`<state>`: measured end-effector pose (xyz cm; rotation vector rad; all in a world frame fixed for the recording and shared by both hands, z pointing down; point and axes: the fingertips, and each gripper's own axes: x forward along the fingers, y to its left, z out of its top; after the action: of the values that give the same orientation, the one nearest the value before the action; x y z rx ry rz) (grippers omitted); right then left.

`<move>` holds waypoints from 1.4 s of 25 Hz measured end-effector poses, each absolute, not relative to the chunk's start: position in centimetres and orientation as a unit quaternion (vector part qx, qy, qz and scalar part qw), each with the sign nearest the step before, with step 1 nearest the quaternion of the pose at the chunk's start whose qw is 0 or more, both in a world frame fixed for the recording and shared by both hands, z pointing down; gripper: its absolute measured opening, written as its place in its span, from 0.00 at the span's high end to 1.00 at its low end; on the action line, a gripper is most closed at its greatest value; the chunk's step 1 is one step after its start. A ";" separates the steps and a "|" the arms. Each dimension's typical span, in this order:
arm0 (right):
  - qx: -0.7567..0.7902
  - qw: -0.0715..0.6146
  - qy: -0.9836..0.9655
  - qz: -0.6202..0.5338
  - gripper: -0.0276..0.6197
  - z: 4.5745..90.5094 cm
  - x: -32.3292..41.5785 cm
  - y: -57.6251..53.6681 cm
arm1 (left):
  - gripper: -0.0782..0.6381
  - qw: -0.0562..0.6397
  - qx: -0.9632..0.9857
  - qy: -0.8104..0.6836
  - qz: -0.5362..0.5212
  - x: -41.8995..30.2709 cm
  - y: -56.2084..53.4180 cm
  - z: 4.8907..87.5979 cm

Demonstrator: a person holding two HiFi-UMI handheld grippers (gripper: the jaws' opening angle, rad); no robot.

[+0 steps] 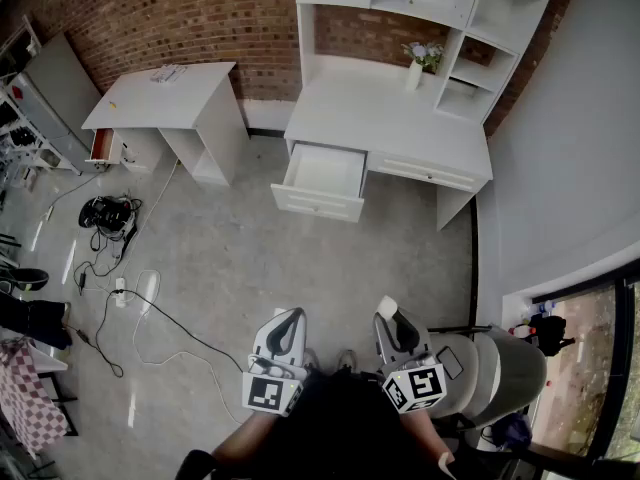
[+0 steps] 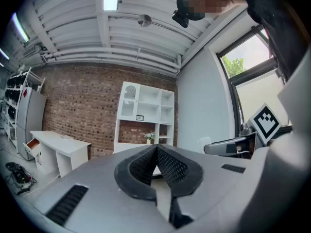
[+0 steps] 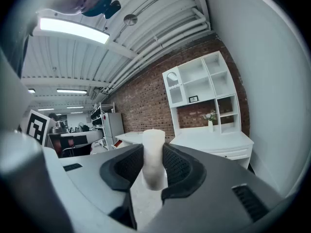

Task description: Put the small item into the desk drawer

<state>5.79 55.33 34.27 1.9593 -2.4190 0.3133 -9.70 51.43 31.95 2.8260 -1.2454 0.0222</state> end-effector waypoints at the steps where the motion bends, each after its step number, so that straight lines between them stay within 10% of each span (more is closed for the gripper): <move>1: 0.627 0.006 -0.773 0.100 0.74 34.3 5.8 55.3 | 0.86 0.037 0.914 -0.404 -0.003 -9.6 51.4 31.7; 35: 0.639 0.011 -0.762 0.108 0.74 34.3 0.9 53.2 | 0.86 0.058 0.921 -0.385 -0.008 -14.4 49.2 33.2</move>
<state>0.94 53.16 34.31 1.9931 -2.3762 0.3355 -14.40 49.16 33.23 2.7905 -1.1666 -0.0236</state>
